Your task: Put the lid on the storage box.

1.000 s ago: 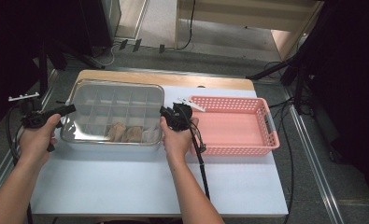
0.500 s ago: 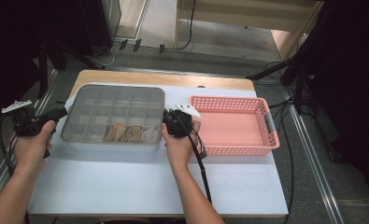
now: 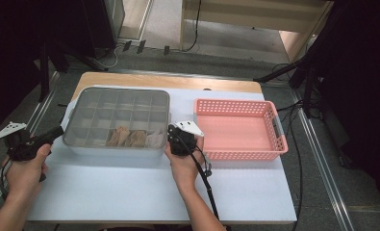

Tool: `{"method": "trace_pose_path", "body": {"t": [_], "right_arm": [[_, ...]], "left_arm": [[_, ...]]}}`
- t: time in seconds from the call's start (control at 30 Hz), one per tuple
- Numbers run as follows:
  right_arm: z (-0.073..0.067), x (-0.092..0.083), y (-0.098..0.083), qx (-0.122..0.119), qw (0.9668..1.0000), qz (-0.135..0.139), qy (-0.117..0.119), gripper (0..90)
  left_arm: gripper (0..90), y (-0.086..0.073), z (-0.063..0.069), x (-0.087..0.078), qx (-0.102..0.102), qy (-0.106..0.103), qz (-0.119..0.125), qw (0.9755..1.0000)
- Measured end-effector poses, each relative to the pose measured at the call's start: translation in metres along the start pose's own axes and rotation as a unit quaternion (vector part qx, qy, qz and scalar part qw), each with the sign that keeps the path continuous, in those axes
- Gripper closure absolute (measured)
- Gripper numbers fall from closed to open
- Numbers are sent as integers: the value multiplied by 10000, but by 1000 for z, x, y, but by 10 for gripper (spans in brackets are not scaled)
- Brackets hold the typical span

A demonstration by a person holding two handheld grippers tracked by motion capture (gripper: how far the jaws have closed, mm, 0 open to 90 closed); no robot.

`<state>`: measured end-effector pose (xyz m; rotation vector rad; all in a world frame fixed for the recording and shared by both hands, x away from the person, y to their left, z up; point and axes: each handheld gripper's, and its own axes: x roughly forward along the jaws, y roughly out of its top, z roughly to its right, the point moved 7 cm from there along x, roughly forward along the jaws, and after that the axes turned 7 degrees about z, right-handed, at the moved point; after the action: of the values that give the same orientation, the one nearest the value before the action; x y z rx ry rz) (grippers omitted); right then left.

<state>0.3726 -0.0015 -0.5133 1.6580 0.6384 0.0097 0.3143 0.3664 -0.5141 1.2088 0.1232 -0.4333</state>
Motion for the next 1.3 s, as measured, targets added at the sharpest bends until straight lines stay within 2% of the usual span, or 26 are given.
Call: {"method": "trace_pose_path", "body": {"t": [0.03, 0.17, 0.2, 0.27, 0.33, 0.4, 0.53, 0.63, 0.7, 0.8, 0.9, 0.97, 1.03, 1.1, 1.2, 1.27, 1.3], "right_arm": [[1, 1, 0, 65, 10000, -26, 1, 900], [3, 7, 0, 243, 9996, -104, 88, 900], [2, 8, 0, 283, 9994, -119, 127, 900], [2, 10, 0, 282, 9994, -102, 142, 900], [1, 11, 1, 267, 9996, -62, 100, 900], [2, 12, 3, 301, 9995, -36, 112, 900], [2, 12, 5, 320, 9993, -16, 200, 899], [6, 9, 8, 200, 9997, 164, -25, 736], [10, 8, 12, 391, 9987, 301, -84, 665], [10, 11, 15, 696, 9969, 360, 86, 583], [1, 15, 14, 613, 9977, 243, 187, 544], [-5, 20, 11, 597, 9978, 126, 273, 520], [-7, 24, 11, 669, 9972, 92, 305, 515], [-7, 27, 11, 843, 9959, 61, 312, 511], [-6, 30, 11, 1138, 9929, 3, 348, 511], [-5, 31, 11, 1238, 9916, 2, 381, 519], [-4, 32, 11, 1240, 9915, 13, 392, 523]], "left_arm": [[876, 1, 0, 1, -100, -27, 17, 9999], [857, 3, -4, 3, -188, -61, 25, 9998], [859, 4, -4, 3, -266, -72, 52, 9996], [865, 5, -3, 3, -307, -135, 46, 9994], [873, 6, -3, 4, -272, -102, 50, 9996], [872, 6, -3, 4, -340, -141, 34, 9993], [770, 9, -5, 3, -625, -399, 137, 9972], [675, 14, -7, 6, -614, -337, 244, 9972], [630, 17, -8, 11, -668, -379, 260, 9967], [544, 22, -6, 19, -613, -358, 313, 9970], [469, 24, -1, 28, -258, -257, 235, 9991], [378, 22, 3, 36, -173, -220, 36, 9996], [328, 18, 3, 44, -165, -184, -211, 9995], [325, 13, 0, 50, -207, -85, -334, 9992], [361, 14, 1, 54, -327, -202, -262, 9989], [401, 15, 5, 54, -256, -271, -176, 9991], [401, 15, 6, 54, -200, -215, -176, 9994]]}}
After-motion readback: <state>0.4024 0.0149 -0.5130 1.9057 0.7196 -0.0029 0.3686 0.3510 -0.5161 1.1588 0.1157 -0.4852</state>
